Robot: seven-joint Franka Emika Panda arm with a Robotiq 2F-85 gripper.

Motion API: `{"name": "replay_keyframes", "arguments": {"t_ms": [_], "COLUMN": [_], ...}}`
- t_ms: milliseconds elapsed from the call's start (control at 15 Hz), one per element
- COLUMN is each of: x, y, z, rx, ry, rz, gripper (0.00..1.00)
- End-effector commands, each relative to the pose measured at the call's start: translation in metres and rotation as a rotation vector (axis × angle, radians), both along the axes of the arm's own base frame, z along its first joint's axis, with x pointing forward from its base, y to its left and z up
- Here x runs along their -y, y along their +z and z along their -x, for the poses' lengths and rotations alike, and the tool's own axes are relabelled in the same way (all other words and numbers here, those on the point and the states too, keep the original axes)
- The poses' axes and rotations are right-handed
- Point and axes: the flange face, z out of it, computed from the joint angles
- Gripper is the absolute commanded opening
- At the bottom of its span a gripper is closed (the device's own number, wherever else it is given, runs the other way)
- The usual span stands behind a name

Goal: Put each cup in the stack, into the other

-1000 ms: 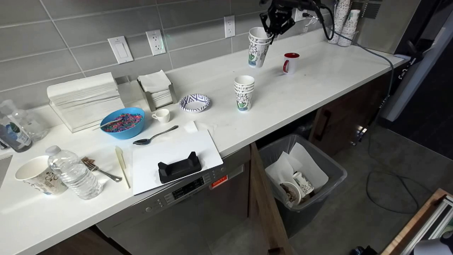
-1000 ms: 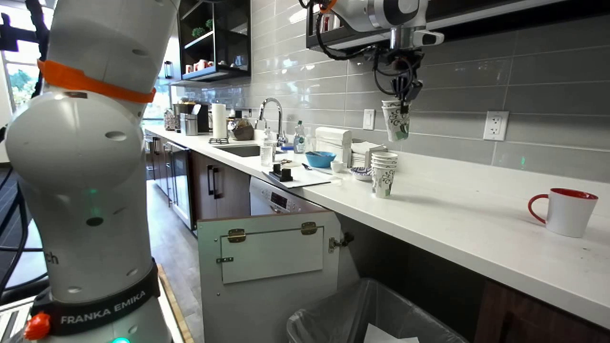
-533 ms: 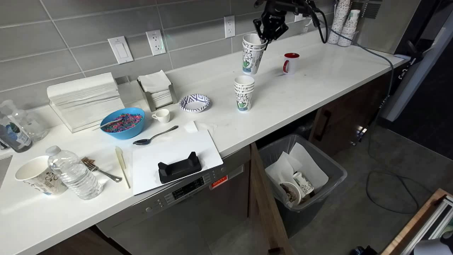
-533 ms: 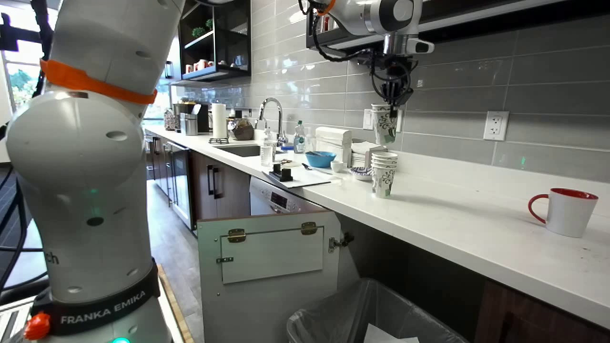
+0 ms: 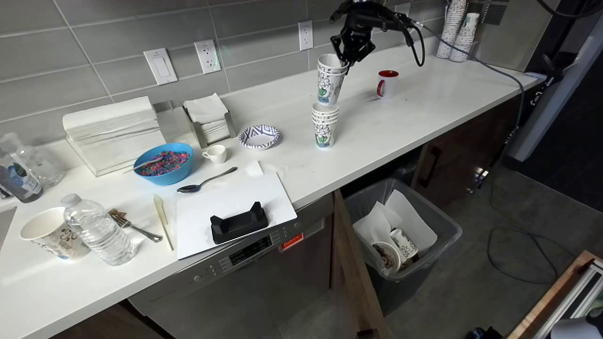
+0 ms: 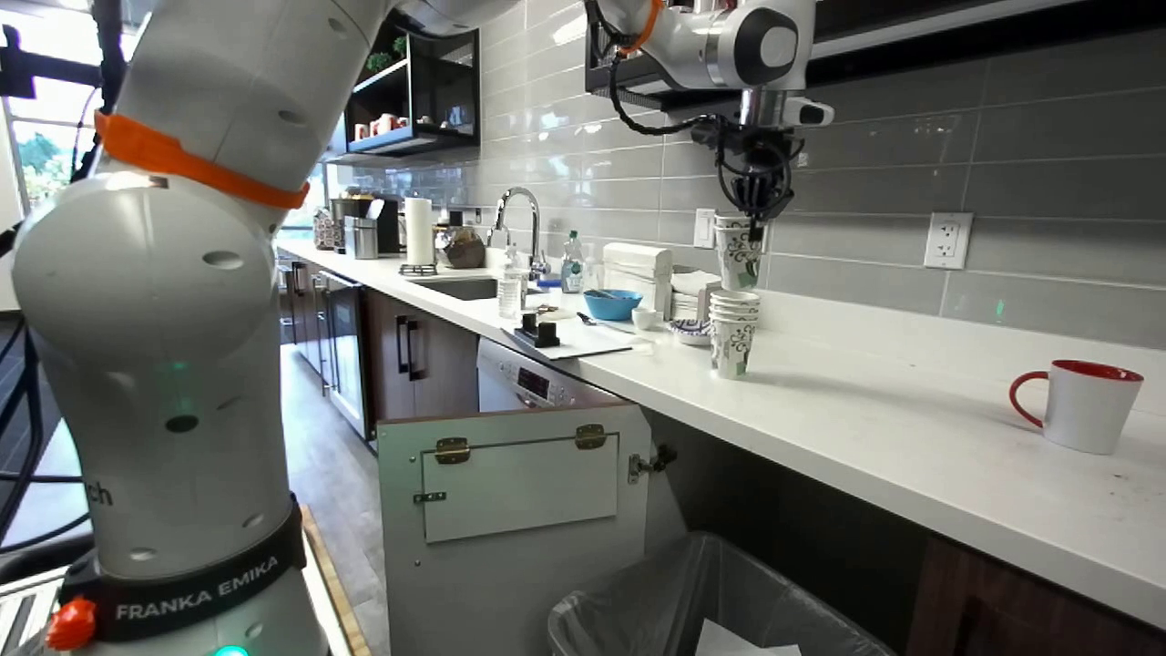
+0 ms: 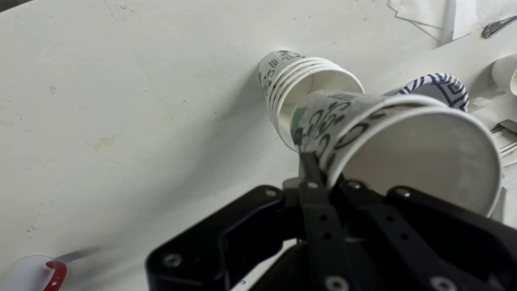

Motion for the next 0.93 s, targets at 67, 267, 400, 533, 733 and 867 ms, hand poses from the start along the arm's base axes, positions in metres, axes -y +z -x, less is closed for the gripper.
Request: {"name": "replay_keyframes", "arguments": {"t_ms": [67, 267, 400, 533, 733, 867], "x": [-0.006, -0.011, -0.012, -0.012, -0.011, -0.011], "y": [-0.008, -0.014, -0.017, -0.018, -0.021, -0.022], "z": [-0.016, -0.020, -0.021, -0.021, -0.022, -0.023], "rx": [-0.019, -0.035, -0.057, -0.077, -0.104, -0.113], "ry": [0.025, 0.040, 0.048, 0.052, 0.051, 0.051], "rz": [-0.032, -0.036, -0.029, -0.020, -0.018, -0.017], "gripper": [0.01, 0.01, 0.01, 0.01, 0.01, 0.01]}}
